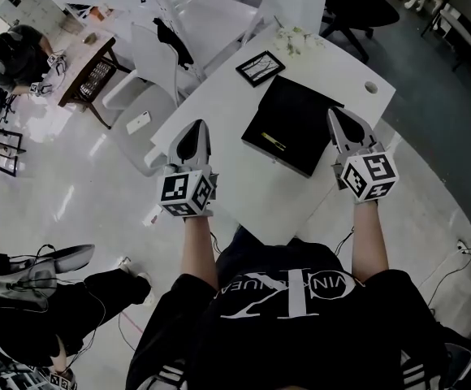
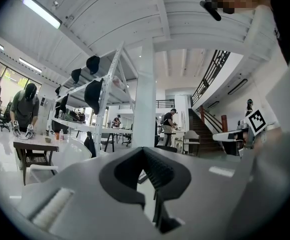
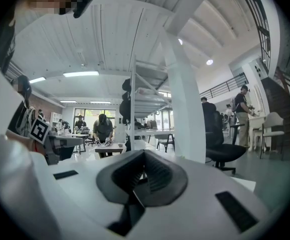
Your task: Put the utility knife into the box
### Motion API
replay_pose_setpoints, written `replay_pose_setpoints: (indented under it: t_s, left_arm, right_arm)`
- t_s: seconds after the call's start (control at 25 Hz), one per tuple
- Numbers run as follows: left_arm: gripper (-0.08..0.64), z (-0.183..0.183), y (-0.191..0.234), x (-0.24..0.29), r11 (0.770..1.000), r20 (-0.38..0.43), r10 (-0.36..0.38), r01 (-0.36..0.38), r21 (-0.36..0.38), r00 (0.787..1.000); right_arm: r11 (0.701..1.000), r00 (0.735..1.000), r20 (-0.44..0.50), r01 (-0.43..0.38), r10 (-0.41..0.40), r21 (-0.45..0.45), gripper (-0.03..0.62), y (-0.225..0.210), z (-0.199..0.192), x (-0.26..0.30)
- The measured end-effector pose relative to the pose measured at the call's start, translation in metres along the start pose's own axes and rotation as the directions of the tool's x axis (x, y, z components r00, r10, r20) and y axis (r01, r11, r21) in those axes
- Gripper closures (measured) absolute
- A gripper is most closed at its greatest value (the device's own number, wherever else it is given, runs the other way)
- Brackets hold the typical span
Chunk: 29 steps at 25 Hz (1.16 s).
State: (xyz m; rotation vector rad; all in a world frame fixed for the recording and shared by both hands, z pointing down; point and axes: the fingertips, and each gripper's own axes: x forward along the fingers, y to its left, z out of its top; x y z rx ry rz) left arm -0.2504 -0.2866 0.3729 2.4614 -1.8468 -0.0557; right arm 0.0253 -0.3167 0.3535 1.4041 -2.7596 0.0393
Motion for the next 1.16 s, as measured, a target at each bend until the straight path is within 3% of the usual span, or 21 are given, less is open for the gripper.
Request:
replay_pose_setpoints:
  t_s: [1.16]
  left_arm:
    - [0.555, -0.006, 0.004, -0.004, 1.000, 0.003, -0.001, 0.001, 0.000, 1.000]
  right_arm:
    - [1.000, 1.000, -0.005, -0.024, 0.024, 0.016, 0.578, 0.009, -0.008, 0.004]
